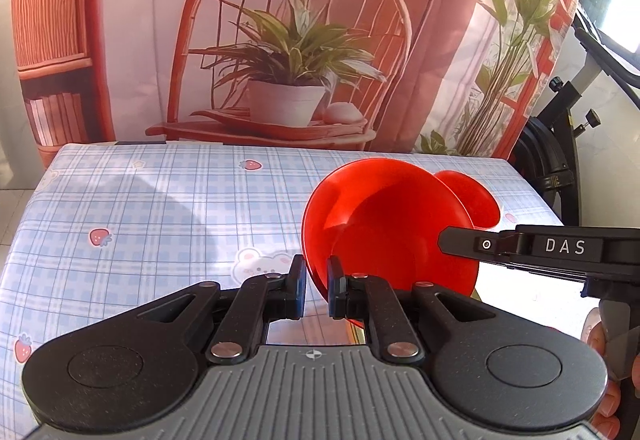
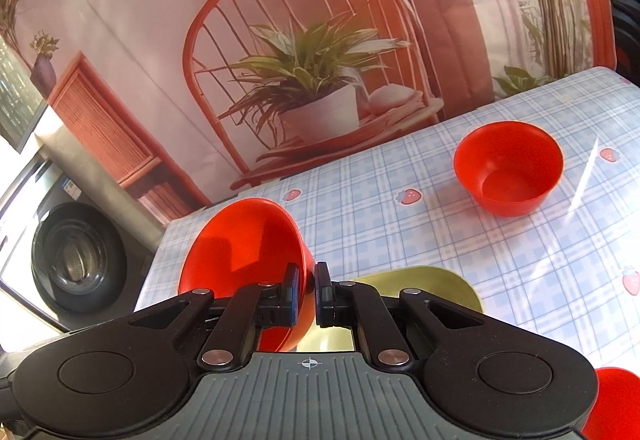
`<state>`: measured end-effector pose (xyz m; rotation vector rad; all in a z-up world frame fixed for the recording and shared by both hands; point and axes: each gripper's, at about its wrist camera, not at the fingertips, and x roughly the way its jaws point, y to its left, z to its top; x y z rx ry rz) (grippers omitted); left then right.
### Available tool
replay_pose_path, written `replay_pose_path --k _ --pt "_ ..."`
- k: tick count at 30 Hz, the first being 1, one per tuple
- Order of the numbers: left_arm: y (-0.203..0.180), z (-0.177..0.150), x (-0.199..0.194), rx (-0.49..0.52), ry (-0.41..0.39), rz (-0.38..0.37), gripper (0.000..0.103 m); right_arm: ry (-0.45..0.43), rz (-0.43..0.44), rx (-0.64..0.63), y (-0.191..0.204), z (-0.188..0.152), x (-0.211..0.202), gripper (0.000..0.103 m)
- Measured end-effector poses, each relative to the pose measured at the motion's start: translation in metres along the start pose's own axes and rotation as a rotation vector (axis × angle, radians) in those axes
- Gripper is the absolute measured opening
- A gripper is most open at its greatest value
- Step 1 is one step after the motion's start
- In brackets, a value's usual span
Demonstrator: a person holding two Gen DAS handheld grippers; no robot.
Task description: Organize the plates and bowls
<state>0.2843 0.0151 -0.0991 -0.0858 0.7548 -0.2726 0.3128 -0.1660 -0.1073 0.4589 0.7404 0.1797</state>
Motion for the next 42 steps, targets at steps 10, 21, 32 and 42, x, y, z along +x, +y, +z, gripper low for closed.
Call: replay_pose_path --k 10,21,32,42 --pt "-0.047 -0.016 -0.006 0.017 0.008 -0.03 0.012 -0.063 -0.001 -0.006 -0.037 -0.013 -0.049 0.008" --pt "-0.102 -0.028 0.002 0.083 0.059 -0.085 0.012 -0.111 -0.046 0.059 -0.092 -0.029 -0.093 0.008" --pt "-0.163 -0.055 0.019 0.155 0.127 -0.218 0.013 -0.116 -0.153 0.113 -0.157 -0.047 -0.135 0.009" --pt "-0.168 -0.081 0.029 0.148 0.21 -0.239 0.014 -0.033 -0.168 0.152 -0.178 -0.085 -0.129 0.009"
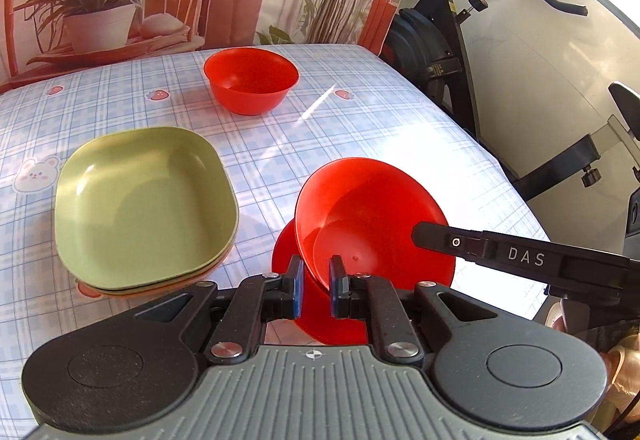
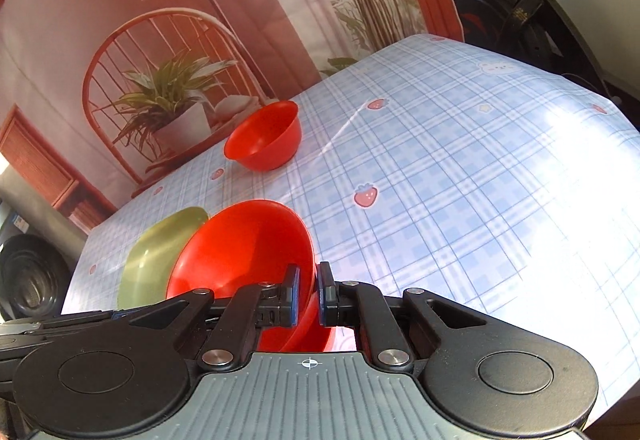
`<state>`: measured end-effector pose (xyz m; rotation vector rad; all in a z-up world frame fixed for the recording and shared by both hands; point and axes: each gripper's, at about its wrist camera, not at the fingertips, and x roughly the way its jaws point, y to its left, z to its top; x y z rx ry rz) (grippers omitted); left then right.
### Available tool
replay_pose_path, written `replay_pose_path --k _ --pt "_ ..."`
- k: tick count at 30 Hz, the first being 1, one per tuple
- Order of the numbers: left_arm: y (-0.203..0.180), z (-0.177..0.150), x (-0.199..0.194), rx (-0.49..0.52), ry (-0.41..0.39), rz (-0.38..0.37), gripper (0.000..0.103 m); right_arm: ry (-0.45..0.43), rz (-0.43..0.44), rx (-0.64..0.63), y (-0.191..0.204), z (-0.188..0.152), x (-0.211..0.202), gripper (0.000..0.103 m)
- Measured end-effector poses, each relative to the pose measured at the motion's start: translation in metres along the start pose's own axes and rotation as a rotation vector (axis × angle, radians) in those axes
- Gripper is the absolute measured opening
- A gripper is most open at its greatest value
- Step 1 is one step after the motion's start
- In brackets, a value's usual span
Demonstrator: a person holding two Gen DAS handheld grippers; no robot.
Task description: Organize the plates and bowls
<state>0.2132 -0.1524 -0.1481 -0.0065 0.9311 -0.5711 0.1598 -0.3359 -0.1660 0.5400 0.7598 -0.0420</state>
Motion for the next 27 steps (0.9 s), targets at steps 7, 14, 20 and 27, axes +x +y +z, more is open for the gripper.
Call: replay_pose_path --k 7,14,20,27 --pt "0.002 -0.007 -0.001 -0.007 0.003 0.002 0.014 0.013 0.006 0.001 -0.001 -0.008 0.003 0.009" --pt "0.005 -0.014 0.004 -0.023 0.023 0.009 0.014 0.014 0.008 -0.016 0.001 -0.01 0.004 0.009" --pt "0.005 -0.015 0.005 -0.023 0.028 0.017 0.014 0.021 0.008 -0.02 0.003 -0.011 0.006 0.01" --pt "0.009 -0.014 0.002 -0.042 0.017 0.026 0.024 0.007 0.004 -0.022 0.003 -0.008 0.003 0.014"
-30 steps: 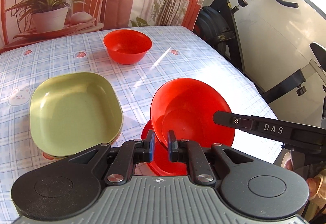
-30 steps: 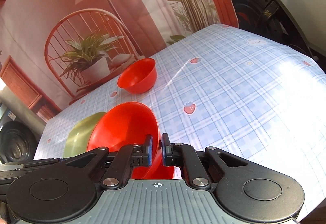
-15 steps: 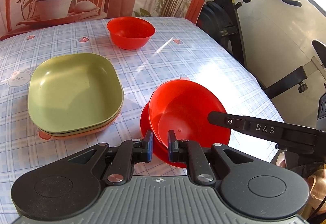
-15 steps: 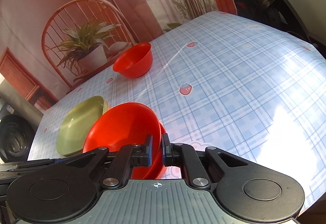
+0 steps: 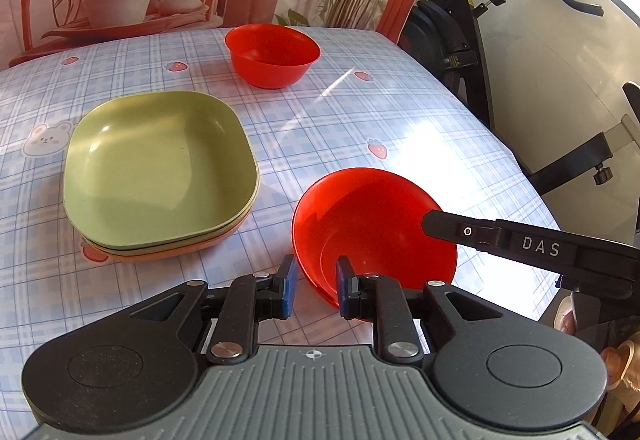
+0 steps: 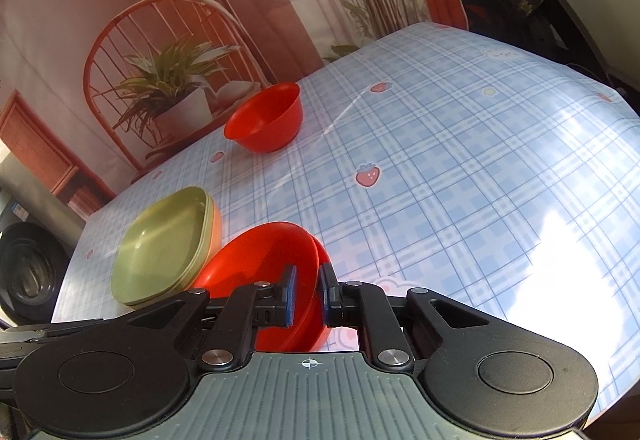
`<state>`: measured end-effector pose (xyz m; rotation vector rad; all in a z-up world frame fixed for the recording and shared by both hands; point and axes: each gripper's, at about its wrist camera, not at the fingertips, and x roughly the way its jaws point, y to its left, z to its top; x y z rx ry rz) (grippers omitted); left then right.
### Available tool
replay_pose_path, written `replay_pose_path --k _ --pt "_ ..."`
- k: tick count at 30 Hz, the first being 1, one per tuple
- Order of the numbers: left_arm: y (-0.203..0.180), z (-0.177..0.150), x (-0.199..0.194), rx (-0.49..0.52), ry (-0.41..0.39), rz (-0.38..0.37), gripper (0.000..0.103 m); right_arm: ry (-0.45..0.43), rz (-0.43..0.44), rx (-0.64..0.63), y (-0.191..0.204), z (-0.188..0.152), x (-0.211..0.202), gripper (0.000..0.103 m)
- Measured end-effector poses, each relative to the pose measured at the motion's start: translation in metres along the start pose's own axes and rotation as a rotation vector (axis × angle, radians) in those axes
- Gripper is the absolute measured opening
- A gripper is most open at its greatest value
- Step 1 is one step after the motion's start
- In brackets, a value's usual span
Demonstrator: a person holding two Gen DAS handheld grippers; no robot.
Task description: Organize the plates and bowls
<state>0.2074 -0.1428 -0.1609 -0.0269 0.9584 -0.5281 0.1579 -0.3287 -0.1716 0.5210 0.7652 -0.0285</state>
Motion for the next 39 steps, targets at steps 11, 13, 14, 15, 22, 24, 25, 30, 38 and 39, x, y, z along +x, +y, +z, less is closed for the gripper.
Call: replay_pose_path --k 11,13,14,15,22,24,25,30,38,39 --pt "0.006 0.016 -0.024 -0.006 -0.119 0.029 0.036 -0.07 -0.016 -0.047 0.005 0.017 -0.01 0.015" --pt "0.009 0.022 -0.03 0.0 -0.147 0.04 0.036 -0.086 -0.016 -0.06 0.007 0.023 -0.012 0.015" --pt "0.01 0.025 -0.032 0.003 -0.157 0.044 0.036 -0.094 -0.015 -0.067 0.008 0.027 -0.013 0.015" --pt "0.013 0.03 -0.036 0.006 -0.171 0.053 0.036 -0.101 -0.014 -0.072 0.008 0.03 -0.013 0.015" --pt "0.021 0.059 -0.052 0.03 -0.25 0.102 0.036 -0.176 0.024 -0.136 0.021 0.058 -0.018 0.022" --pt "0.023 0.066 -0.055 0.044 -0.262 0.111 0.036 -0.196 0.025 -0.154 0.025 0.065 -0.017 0.025" --pt "0.024 0.069 -0.056 0.051 -0.268 0.116 0.036 -0.204 0.023 -0.161 0.026 0.068 -0.017 0.026" --pt "0.027 0.083 -0.054 0.053 -0.287 0.127 0.039 -0.26 0.01 -0.212 0.024 0.087 -0.013 0.029" --pt "0.025 0.1 -0.023 0.118 -0.299 0.126 0.042 -0.27 0.002 -0.247 0.008 0.12 0.021 0.033" --pt "0.024 0.104 -0.017 0.122 -0.295 0.127 0.042 -0.267 0.005 -0.252 0.007 0.123 0.027 0.033"
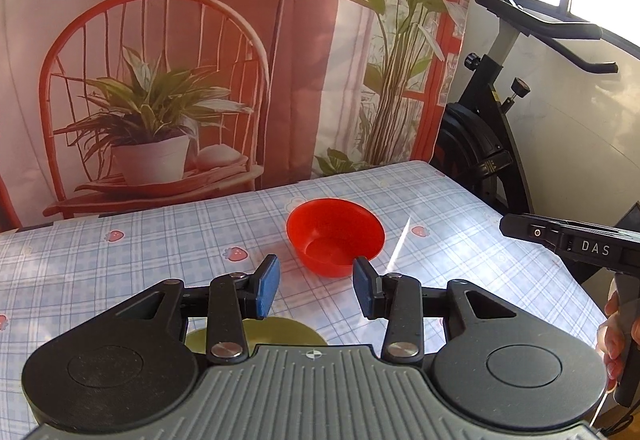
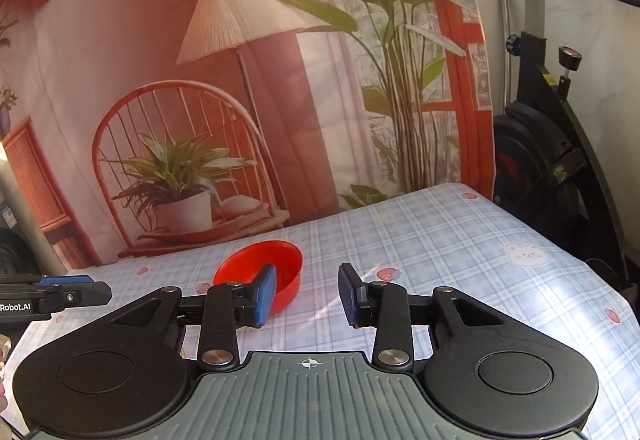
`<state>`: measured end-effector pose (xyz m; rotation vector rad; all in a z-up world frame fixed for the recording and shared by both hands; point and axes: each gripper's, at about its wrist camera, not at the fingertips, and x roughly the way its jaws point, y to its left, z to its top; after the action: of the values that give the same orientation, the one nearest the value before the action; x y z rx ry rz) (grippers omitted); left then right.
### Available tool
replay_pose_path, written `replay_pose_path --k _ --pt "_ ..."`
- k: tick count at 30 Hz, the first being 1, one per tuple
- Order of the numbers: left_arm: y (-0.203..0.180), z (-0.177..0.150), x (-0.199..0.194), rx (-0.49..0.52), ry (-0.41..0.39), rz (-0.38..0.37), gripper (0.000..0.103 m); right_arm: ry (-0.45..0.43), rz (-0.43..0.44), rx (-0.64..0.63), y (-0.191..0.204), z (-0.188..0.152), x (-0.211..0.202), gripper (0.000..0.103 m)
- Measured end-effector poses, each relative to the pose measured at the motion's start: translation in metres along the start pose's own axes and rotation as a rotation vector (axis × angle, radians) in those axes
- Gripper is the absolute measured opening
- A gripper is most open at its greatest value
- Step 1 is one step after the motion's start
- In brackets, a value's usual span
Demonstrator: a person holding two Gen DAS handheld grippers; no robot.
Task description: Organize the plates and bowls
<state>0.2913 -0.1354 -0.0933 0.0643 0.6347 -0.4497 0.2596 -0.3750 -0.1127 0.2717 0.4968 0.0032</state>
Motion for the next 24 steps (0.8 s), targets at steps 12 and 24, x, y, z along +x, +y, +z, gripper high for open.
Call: replay_pose_path --k 12,24 --pt "0.01 0.016 0.102 -0.059 0.106 -0.021 0.042 0.058 0.105 0.035 -0.026 -0.006 0.091 0.033" --pt "0.029 0.009 0.148 -0.115 0.204 -0.034 0.042 0.177 0.156 0.032 -0.013 -0.008 0.155 0.033"
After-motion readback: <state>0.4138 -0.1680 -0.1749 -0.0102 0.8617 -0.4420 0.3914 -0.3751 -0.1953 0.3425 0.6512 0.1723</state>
